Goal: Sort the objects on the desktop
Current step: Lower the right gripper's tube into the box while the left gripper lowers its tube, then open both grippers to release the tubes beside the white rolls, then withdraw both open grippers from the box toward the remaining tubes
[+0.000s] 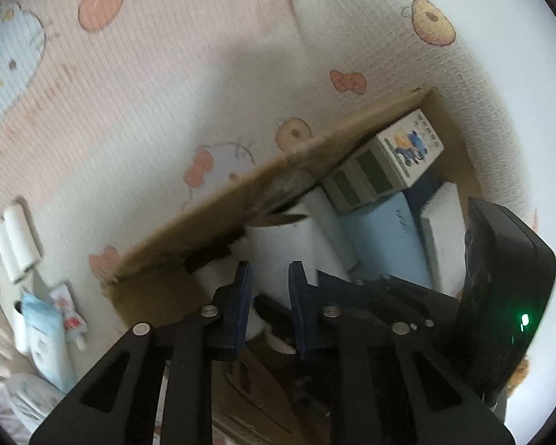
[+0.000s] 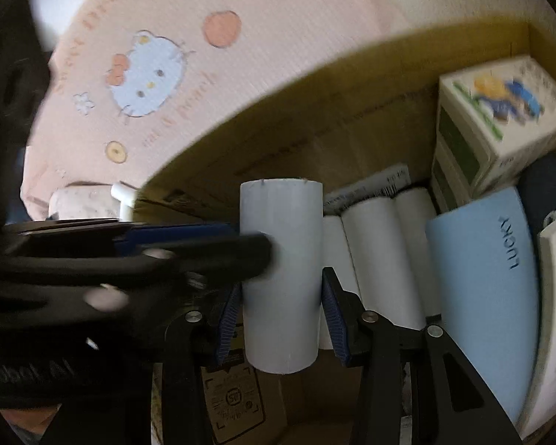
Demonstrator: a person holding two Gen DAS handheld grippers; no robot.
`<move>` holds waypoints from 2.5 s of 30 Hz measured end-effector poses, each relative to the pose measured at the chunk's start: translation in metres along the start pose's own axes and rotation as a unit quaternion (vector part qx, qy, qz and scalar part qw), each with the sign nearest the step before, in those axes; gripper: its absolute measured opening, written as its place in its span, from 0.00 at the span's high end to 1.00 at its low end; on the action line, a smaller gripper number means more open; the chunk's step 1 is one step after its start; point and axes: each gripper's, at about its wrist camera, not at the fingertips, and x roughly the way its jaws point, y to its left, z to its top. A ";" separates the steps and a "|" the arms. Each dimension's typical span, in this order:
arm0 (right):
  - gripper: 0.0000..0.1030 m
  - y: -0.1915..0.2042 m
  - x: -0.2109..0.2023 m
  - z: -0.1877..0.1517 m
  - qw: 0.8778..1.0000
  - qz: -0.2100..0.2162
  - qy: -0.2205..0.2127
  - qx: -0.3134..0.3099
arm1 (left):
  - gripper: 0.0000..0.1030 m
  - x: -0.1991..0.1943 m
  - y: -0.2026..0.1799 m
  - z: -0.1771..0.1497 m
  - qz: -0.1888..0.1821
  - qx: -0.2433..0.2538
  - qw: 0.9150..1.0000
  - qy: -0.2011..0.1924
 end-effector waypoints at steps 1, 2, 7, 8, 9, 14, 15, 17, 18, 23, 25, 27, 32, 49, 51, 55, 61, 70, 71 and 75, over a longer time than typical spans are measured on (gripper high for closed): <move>0.61 -0.003 0.001 0.000 1.000 0.002 0.000 0.005 | 0.78 0.001 0.002 0.000 -0.004 0.000 1.000 0.003; 0.61 -0.005 0.002 0.000 1.000 0.002 0.000 0.007 | 0.78 0.002 0.004 0.001 -0.010 -0.002 1.000 0.008; 0.61 0.001 0.005 0.000 1.000 0.011 0.012 -0.002 | 0.78 0.009 0.012 0.002 -0.038 -0.007 0.999 0.026; 0.61 0.004 0.006 0.000 1.000 0.009 0.014 -0.009 | 0.78 0.010 0.012 0.002 -0.032 -0.002 0.999 0.027; 0.61 0.007 0.007 0.000 1.000 0.009 0.018 -0.016 | 0.77 0.010 0.010 0.002 -0.025 0.003 0.999 0.027; 0.61 0.015 0.022 -0.001 0.998 0.013 0.048 -0.027 | 0.90 0.006 0.006 0.003 0.013 0.044 0.999 0.015; 0.61 0.015 0.025 -0.001 0.998 0.014 0.053 -0.024 | 0.93 0.007 0.008 0.004 0.008 0.042 0.999 0.020; 0.61 0.015 0.030 -0.001 0.998 0.013 0.062 -0.022 | 0.94 0.014 0.013 0.007 -0.007 0.033 0.999 0.039; 0.61 0.015 0.031 -0.001 0.998 0.015 0.064 -0.021 | 0.94 0.018 0.013 0.008 -0.013 0.029 0.998 0.047; 0.61 0.014 0.037 -0.001 0.997 0.010 0.075 -0.021 | 0.96 0.028 0.014 0.009 -0.015 0.044 0.998 0.053; 0.61 0.012 0.039 0.000 0.997 0.011 0.078 -0.018 | 0.96 0.032 0.009 0.010 -0.004 0.060 0.997 0.058; 0.61 0.009 0.040 -0.001 0.996 0.014 0.082 -0.012 | 0.96 0.033 0.006 0.009 0.011 0.075 0.995 0.059; 0.61 -0.001 0.045 -0.004 0.995 0.022 0.099 0.009 | 0.96 0.038 0.000 0.008 0.039 0.102 0.992 0.066; 0.61 0.016 -0.020 -0.020 0.999 -0.024 0.016 -0.023 | 0.91 -0.021 -0.014 -0.012 0.019 0.159 0.983 -0.092; 0.61 0.025 -0.033 -0.026 0.998 -0.041 0.001 -0.043 | 0.81 -0.030 -0.016 -0.022 0.026 0.164 0.980 -0.112; 0.61 0.034 -0.053 -0.039 0.995 -0.069 -0.024 -0.068 | 0.70 -0.050 -0.014 -0.048 0.014 0.156 0.977 -0.143; 0.61 0.049 -0.070 -0.044 0.991 -0.085 -0.052 -0.089 | 0.60 -0.074 0.010 -0.079 0.003 0.118 0.977 -0.180; 0.60 0.087 -0.085 -0.074 0.973 -0.118 -0.124 -0.152 | 0.60 -0.079 0.049 -0.130 -0.060 0.021 0.964 -0.259; 0.60 0.091 -0.089 -0.079 0.971 -0.118 -0.140 -0.156 | 0.59 -0.078 0.056 -0.133 -0.072 0.015 0.963 -0.261; 0.60 0.106 -0.086 -0.087 0.960 -0.126 -0.188 -0.164 | 0.55 -0.074 0.085 -0.152 -0.110 -0.010 0.958 -0.265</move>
